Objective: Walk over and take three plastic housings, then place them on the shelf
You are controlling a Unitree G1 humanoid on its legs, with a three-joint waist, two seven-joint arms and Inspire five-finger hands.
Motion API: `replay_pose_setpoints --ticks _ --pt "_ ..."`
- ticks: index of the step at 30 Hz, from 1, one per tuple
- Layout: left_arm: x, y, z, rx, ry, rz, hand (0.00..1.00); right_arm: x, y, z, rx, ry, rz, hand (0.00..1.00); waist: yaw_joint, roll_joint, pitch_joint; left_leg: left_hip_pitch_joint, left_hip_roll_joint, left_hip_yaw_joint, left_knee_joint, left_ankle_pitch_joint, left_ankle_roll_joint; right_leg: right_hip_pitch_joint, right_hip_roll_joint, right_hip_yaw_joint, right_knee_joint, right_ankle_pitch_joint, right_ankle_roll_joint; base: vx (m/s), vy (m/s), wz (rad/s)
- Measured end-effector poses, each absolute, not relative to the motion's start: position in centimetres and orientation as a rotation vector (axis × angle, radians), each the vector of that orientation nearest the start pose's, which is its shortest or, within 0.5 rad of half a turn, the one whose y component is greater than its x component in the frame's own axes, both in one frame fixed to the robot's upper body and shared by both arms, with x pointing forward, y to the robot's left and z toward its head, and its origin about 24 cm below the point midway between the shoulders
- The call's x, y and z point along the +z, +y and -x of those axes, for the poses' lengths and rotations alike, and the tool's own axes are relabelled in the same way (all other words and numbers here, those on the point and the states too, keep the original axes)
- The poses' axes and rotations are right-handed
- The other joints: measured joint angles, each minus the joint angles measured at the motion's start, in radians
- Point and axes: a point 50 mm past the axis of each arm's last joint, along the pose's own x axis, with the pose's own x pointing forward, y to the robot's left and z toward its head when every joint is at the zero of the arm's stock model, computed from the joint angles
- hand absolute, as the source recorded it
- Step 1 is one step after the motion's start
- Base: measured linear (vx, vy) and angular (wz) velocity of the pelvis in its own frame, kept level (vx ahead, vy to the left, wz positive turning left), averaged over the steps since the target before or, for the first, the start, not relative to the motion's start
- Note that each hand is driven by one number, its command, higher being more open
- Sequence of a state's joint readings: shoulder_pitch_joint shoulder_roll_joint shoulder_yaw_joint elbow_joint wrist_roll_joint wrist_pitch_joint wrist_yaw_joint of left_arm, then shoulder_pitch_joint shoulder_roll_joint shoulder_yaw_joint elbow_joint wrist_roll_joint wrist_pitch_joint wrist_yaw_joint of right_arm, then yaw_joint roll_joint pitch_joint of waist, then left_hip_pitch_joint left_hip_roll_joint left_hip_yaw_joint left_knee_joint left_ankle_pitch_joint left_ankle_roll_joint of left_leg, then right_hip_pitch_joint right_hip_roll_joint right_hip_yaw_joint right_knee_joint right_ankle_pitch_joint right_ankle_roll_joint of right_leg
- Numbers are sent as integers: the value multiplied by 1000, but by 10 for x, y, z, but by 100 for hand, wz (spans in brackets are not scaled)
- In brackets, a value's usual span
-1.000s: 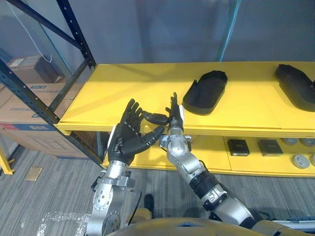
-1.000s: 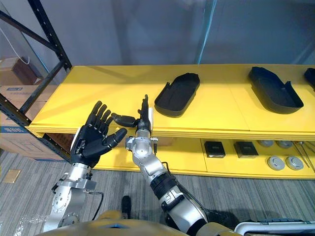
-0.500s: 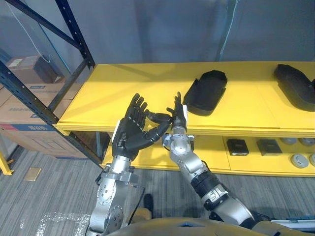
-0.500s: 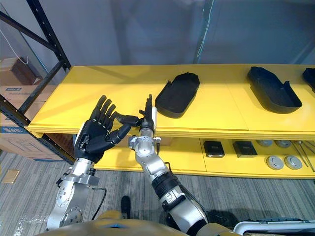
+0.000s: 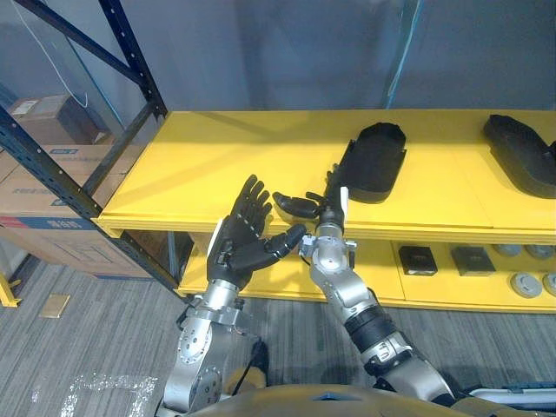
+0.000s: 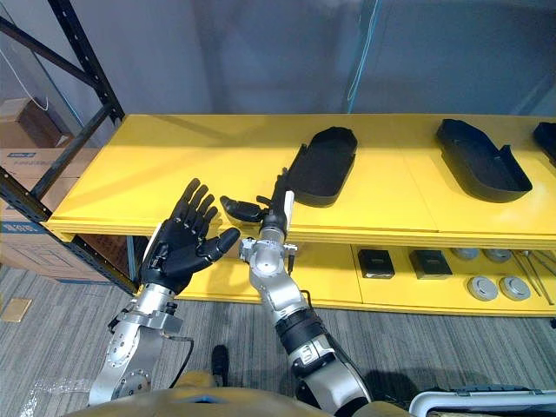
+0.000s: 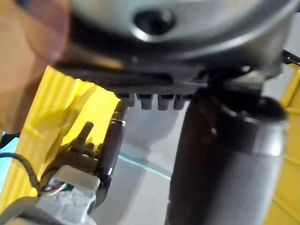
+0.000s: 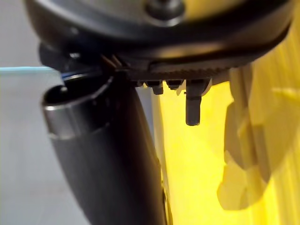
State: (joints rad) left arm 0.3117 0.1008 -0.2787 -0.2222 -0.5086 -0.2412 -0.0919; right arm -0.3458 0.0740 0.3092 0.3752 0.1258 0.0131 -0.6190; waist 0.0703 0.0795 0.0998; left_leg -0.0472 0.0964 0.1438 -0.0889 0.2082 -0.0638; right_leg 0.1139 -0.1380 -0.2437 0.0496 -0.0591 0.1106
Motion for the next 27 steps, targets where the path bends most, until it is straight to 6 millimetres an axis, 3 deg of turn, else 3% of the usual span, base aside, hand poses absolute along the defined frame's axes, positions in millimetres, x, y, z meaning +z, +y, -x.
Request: replay_pose_setpoints --ticks 17,27 --pt "53 118 -187 -200 -130 501 100 44 -103 -298 -316 69 -54 100 -20 -17 7 2 1 10 0 0 0 -2 0 6 1 2 0 0 0 0" --pt "52 116 -187 -206 -125 506 100 43 -111 -298 -313 69 -48 100 -20 -28 7 2 1 10 0 0 0 -1 0 6 1 2 0 0 0 0"
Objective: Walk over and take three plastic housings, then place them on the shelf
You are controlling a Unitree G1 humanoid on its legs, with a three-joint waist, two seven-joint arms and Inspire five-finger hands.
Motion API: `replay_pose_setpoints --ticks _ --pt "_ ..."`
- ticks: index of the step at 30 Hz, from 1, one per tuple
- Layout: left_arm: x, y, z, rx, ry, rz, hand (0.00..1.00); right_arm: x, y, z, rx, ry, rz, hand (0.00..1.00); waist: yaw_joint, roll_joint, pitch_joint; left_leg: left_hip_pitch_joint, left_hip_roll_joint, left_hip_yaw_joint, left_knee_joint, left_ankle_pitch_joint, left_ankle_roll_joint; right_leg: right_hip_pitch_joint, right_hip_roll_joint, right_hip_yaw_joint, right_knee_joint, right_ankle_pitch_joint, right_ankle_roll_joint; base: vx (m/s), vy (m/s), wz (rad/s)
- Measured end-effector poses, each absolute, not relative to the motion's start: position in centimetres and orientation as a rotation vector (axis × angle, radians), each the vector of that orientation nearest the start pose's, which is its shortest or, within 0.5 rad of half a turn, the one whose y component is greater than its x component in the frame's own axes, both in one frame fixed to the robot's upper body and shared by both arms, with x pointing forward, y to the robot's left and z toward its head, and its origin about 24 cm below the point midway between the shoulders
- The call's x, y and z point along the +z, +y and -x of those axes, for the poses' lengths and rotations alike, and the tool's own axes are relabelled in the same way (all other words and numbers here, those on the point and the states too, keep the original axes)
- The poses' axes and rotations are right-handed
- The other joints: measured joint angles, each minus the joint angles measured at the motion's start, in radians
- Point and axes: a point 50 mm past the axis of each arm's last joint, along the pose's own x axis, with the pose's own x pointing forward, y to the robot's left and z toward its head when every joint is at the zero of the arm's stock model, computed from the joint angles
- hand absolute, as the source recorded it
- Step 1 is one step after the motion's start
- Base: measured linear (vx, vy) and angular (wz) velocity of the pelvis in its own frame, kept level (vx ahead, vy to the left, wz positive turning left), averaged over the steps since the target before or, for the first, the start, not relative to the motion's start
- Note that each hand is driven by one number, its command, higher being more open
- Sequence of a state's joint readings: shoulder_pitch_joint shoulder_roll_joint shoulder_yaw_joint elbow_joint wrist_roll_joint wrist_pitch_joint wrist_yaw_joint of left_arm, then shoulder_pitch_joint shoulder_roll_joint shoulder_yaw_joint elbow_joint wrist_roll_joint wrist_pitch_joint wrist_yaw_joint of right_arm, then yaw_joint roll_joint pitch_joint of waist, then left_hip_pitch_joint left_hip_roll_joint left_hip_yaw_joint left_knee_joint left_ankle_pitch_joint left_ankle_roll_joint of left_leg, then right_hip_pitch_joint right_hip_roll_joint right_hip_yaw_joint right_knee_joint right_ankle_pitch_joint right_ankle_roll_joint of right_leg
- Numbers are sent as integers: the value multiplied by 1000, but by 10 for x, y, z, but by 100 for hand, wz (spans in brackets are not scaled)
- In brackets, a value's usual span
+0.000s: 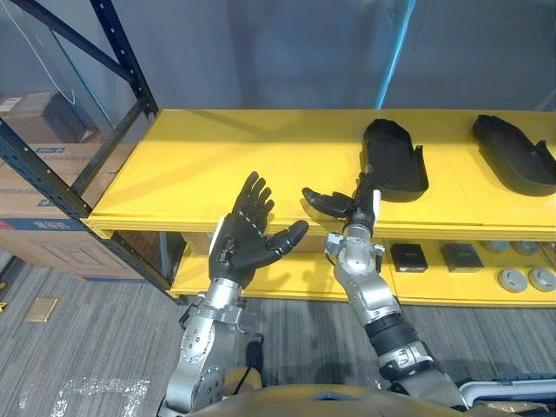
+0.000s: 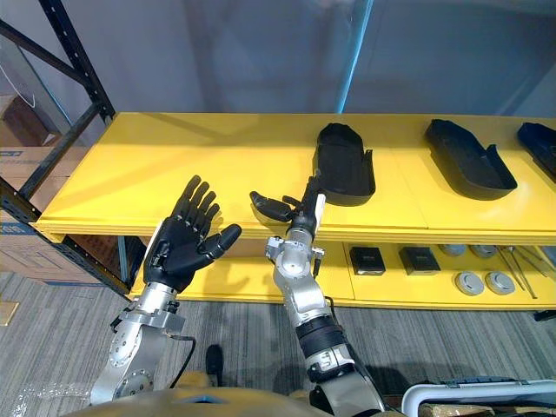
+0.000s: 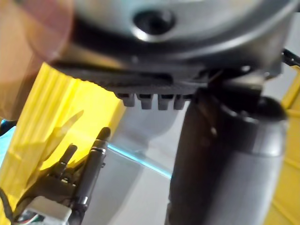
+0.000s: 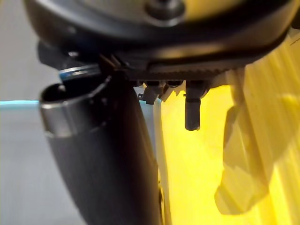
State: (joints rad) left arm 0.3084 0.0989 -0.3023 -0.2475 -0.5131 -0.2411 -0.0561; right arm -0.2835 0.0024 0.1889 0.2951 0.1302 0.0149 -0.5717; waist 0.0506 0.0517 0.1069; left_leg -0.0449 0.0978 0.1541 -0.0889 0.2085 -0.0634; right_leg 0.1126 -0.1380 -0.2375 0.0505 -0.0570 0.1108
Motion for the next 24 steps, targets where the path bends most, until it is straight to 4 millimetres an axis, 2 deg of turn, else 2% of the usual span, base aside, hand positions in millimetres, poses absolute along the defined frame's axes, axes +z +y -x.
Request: replay_pose_setpoints --ticks 9,24 --pt "53 116 -187 -208 -130 508 100 42 -120 -295 -304 64 -45 100 0 -4 1 0 0 0 0 0 0 0 0 0 1 0 0 0 0 0" --pt "55 113 -188 -219 -131 518 100 42 -124 -294 -333 60 -31 100 0 -12 4 0 0 0 0 0 0 0 0 0 1 0 0 0 0 0"
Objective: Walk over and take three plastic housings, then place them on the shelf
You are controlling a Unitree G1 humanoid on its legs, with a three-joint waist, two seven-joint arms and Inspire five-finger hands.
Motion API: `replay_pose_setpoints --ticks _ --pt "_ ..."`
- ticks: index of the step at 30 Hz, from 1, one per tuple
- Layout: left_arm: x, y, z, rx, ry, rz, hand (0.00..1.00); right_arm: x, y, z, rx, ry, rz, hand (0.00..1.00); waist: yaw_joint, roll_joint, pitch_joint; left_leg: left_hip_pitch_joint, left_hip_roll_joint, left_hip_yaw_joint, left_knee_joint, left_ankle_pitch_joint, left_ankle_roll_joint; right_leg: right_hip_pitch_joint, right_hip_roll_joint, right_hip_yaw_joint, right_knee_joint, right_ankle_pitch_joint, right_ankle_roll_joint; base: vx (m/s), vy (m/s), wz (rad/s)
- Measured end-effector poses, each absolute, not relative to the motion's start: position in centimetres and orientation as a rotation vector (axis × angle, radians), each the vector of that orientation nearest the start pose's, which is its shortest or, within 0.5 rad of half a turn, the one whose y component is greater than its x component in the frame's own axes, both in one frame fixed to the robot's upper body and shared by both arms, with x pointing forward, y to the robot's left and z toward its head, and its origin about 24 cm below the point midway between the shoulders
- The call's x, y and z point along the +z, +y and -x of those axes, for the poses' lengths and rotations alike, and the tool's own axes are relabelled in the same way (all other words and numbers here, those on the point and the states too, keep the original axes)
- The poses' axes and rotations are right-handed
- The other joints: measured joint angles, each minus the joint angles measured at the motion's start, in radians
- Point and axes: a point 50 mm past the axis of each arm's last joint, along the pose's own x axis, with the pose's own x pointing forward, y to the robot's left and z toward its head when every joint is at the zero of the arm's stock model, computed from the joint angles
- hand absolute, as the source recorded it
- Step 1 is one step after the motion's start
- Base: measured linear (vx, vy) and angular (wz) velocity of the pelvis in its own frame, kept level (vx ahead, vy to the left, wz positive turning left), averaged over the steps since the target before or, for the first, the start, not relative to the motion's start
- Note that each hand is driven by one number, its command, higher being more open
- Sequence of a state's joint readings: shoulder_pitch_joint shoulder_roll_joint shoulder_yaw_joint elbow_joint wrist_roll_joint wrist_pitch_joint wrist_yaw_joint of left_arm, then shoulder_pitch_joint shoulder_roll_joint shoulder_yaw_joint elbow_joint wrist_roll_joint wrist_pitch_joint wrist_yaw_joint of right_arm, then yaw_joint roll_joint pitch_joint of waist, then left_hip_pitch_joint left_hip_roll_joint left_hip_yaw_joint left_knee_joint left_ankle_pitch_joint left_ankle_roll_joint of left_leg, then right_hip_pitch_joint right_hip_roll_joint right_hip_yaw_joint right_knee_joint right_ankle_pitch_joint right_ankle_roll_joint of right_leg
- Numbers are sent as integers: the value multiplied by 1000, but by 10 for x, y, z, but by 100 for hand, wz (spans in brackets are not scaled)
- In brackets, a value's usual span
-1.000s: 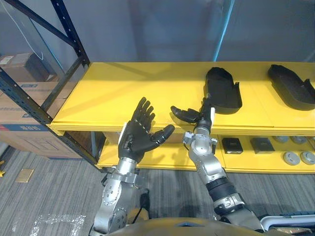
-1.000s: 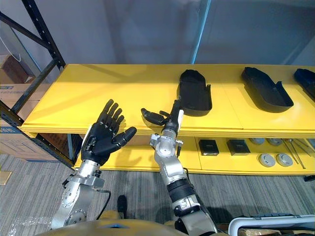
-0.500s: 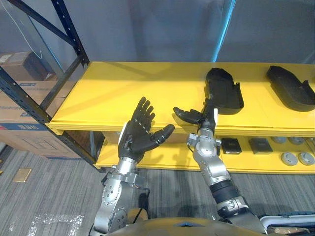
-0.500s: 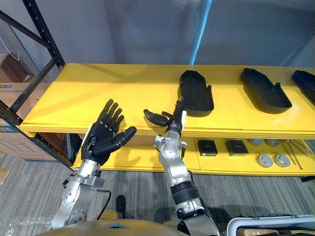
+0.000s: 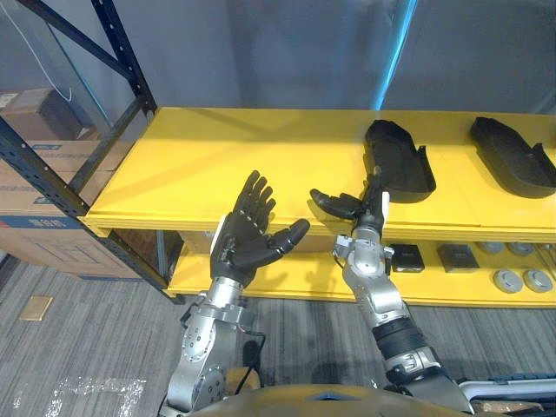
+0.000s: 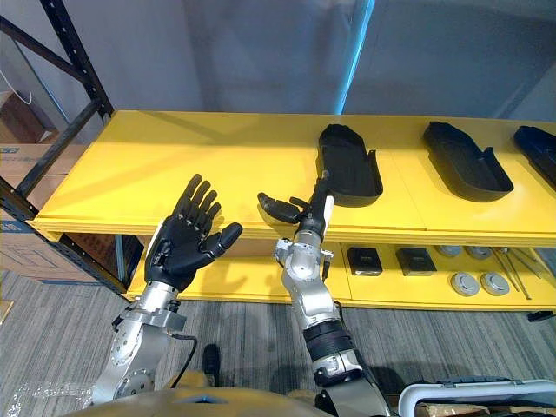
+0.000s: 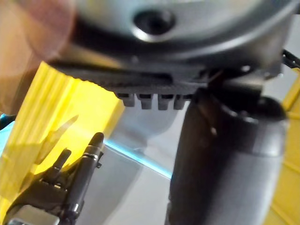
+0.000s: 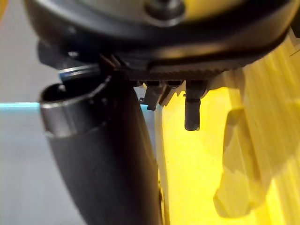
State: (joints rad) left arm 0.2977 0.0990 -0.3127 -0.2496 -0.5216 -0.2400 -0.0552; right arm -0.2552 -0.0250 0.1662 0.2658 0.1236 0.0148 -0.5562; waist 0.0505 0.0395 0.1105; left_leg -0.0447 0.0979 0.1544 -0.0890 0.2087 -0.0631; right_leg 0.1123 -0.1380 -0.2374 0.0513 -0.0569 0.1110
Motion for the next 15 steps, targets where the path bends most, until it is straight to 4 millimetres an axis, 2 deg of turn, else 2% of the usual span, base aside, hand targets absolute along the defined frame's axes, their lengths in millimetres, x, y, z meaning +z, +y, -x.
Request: replay_pose_setpoints --ticks 4,7,10,11,15 --pt "58 111 -191 -233 -145 518 100 45 -124 -294 -320 40 -36 100 -1 -6 4 0 1 2 0 0 0 -2 0 3 0 0 0 0 0 -1" --pt "58 112 -191 -231 -146 515 100 63 -128 -280 -265 -61 -76 100 0 -12 8 0 1 12 0 -4 1 -7 0 14 -2 0 0 0 0 -8" --pt "57 118 -192 -219 -145 492 100 85 -143 -256 -207 -211 -71 100 -11 -18 11 0 2 25 0 -9 0 -14 -1 26 -2 0 0 20 -8 -11" --pt "56 121 -191 -208 -143 494 100 93 -152 -248 -202 -255 -57 100 -24 -21 13 0 3 31 0 -10 0 -17 0 31 -2 0 0 24 -12 -10" --pt "58 128 -188 -194 -149 508 100 103 -188 -227 -241 -322 -47 100 -57 -37 23 2 8 60 0 -17 -2 -35 0 63 2 1 0 17 -7 -25"
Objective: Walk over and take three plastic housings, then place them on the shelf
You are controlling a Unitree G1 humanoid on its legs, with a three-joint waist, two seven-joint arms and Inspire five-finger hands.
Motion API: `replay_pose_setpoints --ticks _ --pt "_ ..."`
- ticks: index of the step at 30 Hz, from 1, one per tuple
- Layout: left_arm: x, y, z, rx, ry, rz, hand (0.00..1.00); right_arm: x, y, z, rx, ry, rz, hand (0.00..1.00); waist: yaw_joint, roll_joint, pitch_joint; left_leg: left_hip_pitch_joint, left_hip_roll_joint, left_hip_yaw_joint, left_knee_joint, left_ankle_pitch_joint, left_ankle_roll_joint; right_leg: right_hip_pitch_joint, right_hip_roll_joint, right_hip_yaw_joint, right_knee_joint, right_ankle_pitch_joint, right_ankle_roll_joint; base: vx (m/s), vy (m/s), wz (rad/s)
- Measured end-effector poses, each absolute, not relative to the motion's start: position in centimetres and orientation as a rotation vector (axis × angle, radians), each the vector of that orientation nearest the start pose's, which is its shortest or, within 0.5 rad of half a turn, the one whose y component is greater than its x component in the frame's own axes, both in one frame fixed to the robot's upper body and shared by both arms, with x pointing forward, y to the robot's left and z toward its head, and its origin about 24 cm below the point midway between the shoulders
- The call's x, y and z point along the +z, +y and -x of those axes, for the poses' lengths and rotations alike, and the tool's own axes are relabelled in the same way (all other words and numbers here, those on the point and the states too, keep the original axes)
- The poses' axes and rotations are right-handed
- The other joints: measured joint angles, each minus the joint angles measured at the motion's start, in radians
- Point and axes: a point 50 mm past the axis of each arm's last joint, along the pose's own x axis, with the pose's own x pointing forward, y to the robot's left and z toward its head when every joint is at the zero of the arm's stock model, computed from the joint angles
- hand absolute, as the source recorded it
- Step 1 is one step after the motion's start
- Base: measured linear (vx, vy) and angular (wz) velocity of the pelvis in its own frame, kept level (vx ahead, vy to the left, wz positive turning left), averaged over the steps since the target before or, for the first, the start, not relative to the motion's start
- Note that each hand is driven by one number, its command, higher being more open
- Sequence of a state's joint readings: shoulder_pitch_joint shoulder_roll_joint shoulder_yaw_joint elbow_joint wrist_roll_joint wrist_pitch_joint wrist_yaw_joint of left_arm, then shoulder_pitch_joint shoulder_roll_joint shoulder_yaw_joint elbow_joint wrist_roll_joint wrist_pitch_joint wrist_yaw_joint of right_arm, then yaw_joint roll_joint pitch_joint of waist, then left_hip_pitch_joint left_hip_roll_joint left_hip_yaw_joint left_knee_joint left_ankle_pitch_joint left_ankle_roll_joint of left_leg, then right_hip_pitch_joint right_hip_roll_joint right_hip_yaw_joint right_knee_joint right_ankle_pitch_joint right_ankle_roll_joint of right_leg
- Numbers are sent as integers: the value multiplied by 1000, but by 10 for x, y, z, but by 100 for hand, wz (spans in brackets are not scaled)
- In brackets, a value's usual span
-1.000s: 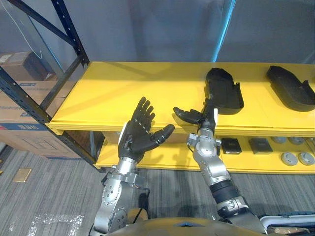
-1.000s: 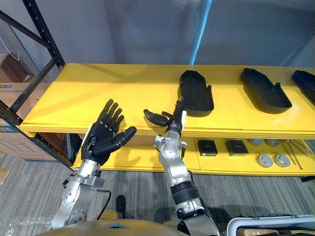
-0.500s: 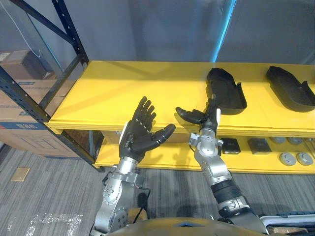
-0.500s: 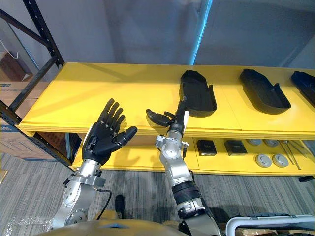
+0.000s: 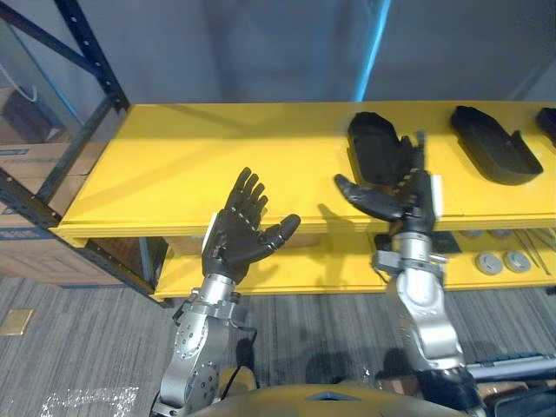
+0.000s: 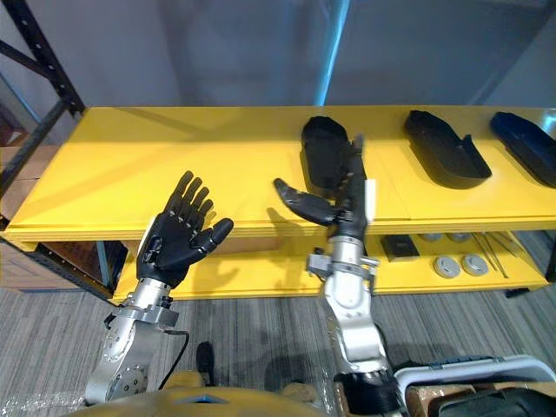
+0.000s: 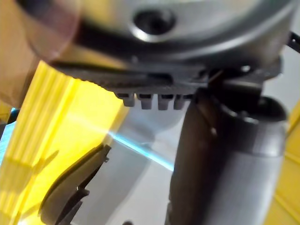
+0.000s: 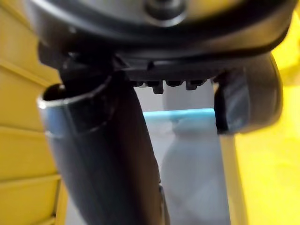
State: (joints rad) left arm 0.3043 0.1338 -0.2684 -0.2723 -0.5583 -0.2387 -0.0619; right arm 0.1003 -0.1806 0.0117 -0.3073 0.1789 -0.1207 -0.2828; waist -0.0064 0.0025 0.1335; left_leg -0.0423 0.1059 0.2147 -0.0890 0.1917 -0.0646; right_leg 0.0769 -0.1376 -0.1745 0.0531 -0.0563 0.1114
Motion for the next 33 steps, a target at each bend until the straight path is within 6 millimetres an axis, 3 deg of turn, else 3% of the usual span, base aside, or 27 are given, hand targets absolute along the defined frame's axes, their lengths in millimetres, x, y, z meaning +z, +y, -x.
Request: replay_pose_setpoints --ticks 2,4,8,11,15,22,33 --pt "59 130 -185 -207 -154 514 100 102 -207 -215 -180 -304 -114 100 -14 -10 6 5 8 39 0 -8 -3 -21 3 40 1 5 0 18 -3 -46" --pt "59 131 -185 -210 -152 516 100 100 -213 -208 -98 -282 -150 100 -37 -11 7 10 9 60 0 -13 -4 -31 3 61 1 7 0 28 -8 -40" --pt "63 122 -187 -250 -159 530 100 89 -211 -186 8 -213 -188 100 -71 -11 8 18 12 97 0 -27 -5 -48 3 103 0 10 2 44 -11 -28" --pt "64 114 -187 -287 -157 538 100 83 -209 -182 47 -175 -213 100 -83 -14 18 16 12 115 2 -29 -2 -63 2 123 3 12 6 37 -6 -17" --pt "78 101 -197 -360 -218 535 100 89 -202 -190 126 -206 -203 100 -88 -9 75 -15 11 116 4 -24 3 -100 2 126 19 19 12 2 1 -2" --pt "90 98 -205 -379 -279 523 100 102 -186 -212 242 -257 -168 100 -84 -3 154 -54 6 94 5 -6 20 -128 1 115 36 27 14 10 6 9" --pt "90 89 -199 -467 -273 559 100 111 -188 -222 152 -304 -95 100 -82 18 207 -72 5 41 5 7 18 -130 1 65 72 1 3 11 -3 14"
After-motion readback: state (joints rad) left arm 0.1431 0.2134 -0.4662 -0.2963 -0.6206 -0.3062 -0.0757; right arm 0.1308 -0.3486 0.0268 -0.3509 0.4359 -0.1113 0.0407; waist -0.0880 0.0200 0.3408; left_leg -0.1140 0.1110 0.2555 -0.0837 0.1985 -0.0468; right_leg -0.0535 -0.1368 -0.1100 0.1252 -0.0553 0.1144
